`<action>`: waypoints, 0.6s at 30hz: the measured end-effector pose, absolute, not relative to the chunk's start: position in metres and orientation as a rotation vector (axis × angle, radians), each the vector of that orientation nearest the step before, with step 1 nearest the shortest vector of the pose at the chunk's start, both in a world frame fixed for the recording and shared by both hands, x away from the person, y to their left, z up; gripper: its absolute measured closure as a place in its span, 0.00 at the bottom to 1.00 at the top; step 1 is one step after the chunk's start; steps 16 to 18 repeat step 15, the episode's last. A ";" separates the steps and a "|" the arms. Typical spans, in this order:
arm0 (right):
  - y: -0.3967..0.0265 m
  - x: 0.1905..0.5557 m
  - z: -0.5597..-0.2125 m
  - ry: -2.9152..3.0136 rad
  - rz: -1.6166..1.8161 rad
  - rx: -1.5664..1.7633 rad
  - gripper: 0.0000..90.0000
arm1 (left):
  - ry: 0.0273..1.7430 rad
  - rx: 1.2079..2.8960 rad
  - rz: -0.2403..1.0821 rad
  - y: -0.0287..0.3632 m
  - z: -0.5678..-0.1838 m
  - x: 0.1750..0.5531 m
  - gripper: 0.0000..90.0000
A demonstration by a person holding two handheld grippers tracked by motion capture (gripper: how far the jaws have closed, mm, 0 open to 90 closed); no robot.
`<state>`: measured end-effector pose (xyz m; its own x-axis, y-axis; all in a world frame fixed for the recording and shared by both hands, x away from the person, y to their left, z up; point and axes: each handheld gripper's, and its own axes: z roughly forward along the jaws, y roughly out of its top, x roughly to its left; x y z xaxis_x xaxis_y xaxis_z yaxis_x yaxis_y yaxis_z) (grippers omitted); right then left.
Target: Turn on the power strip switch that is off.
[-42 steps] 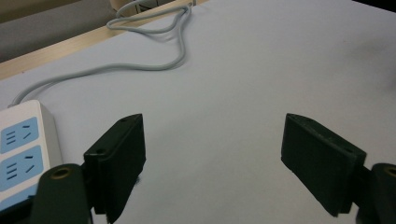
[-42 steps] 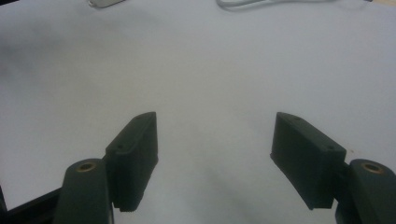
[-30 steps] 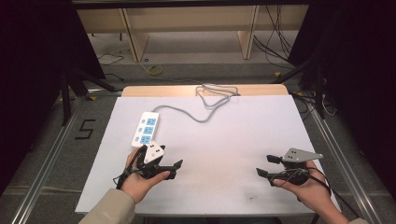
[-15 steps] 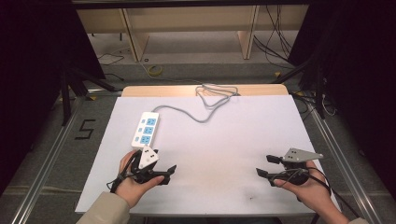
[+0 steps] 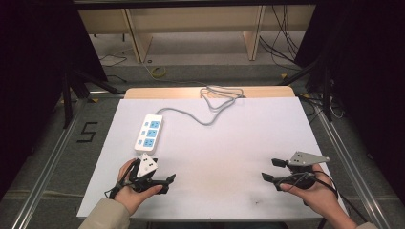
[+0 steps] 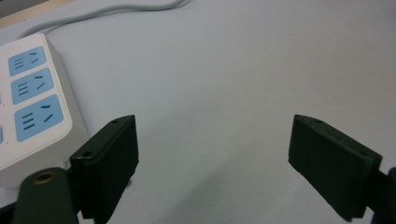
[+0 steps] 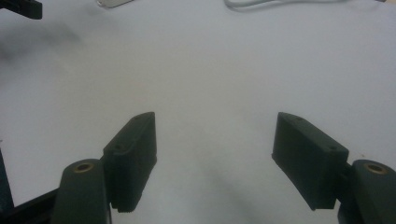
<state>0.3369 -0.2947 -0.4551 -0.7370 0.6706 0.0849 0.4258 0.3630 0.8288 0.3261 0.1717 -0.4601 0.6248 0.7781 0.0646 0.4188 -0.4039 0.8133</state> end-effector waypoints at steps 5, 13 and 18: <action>-0.294 0.337 -0.455 2.366 1.310 0.969 0.34 | 0.945 2.045 0.593 0.175 -0.461 0.327 0.18; -0.295 0.338 -0.455 2.365 1.309 0.969 0.34 | 0.952 2.043 0.592 0.175 -0.461 0.328 0.18; -0.295 0.338 -0.455 2.365 1.311 0.969 0.34 | 0.954 2.045 0.592 0.175 -0.462 0.328 0.18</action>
